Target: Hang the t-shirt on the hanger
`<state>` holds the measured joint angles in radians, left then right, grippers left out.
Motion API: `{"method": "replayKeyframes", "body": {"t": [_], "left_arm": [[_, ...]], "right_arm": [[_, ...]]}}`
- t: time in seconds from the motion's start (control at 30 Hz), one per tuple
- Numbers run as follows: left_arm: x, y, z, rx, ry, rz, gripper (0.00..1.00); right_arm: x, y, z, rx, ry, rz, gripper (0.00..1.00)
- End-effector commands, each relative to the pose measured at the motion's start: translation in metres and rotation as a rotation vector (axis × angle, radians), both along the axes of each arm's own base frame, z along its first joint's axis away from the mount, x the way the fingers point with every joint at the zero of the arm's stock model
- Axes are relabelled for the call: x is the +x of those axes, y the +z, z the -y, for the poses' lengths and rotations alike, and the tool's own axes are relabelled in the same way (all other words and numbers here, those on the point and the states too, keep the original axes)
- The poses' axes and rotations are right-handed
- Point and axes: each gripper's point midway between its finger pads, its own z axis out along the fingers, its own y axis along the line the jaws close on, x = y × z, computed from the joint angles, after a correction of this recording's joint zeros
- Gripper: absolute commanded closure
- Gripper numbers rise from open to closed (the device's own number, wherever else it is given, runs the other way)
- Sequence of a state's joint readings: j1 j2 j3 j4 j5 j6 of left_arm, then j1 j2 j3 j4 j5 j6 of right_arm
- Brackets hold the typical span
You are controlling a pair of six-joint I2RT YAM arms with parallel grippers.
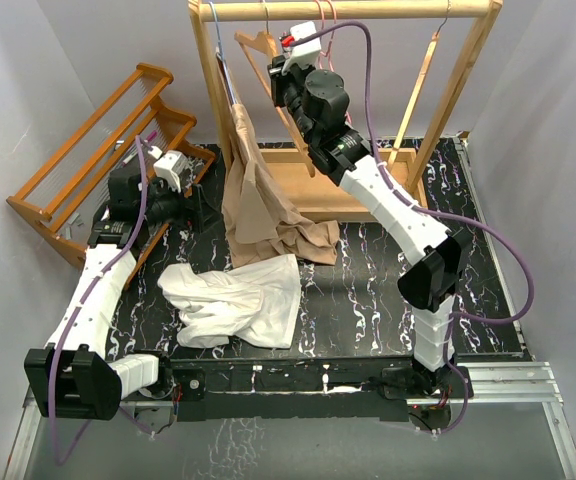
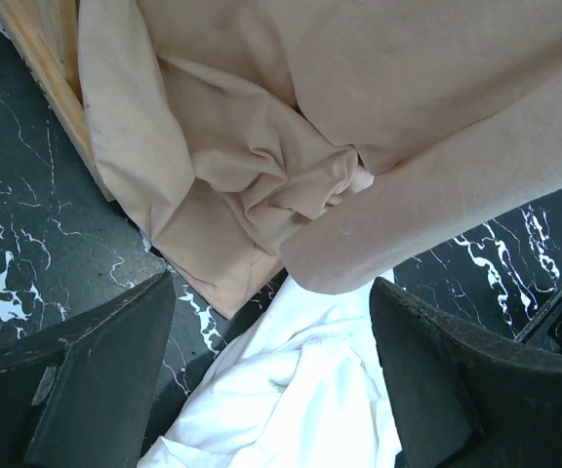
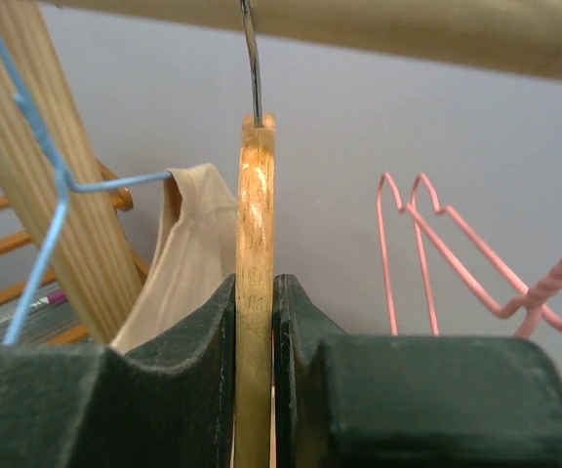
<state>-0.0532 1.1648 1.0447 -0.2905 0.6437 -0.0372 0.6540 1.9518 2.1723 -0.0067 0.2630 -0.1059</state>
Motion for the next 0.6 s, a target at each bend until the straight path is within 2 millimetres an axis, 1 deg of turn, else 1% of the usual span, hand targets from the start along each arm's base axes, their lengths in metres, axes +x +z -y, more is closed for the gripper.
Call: {"method": "replayKeyframes", "body": {"t": [0.0, 0.2, 0.27, 0.33, 0.4, 0.5, 0.53, 0.57], "left_arm": [[-0.006, 0.009, 0.002, -0.019, -0.026, 0.038, 0.21], [-0.006, 0.008, 0.003, -0.027, -0.038, 0.033, 0.21], [-0.009, 0.011, 0.006, -0.032, -0.060, 0.038, 0.21], [-0.014, 0.016, 0.011, -0.032, -0.113, 0.046, 0.21], [-0.022, 0.016, 0.013, -0.003, -0.168, 0.053, 0.21], [-0.033, 0.006, 0.008, 0.108, -0.229, 0.068, 0.21], [-0.040, 0.000, 0.004, 0.148, -0.249, 0.054, 0.21], [-0.044, -0.004, 0.001, 0.185, -0.271, 0.055, 0.21]], "right_arm": [[-0.007, 0.041, 0.019, 0.081, -0.022, 0.092, 0.92], [0.004, 0.025, 0.027, 0.087, -0.038, 0.061, 0.92], [0.008, 0.014, 0.027, 0.074, -0.040, 0.025, 0.92], [0.009, -0.003, 0.023, 0.062, -0.029, -0.024, 0.92], [0.008, -0.026, 0.021, 0.050, -0.018, -0.084, 0.91], [0.000, -0.062, 0.023, 0.033, -0.006, -0.165, 0.87], [-0.002, -0.074, 0.025, 0.031, -0.008, -0.190, 0.86], [-0.006, -0.083, 0.026, 0.028, -0.007, -0.205, 0.84]]}}
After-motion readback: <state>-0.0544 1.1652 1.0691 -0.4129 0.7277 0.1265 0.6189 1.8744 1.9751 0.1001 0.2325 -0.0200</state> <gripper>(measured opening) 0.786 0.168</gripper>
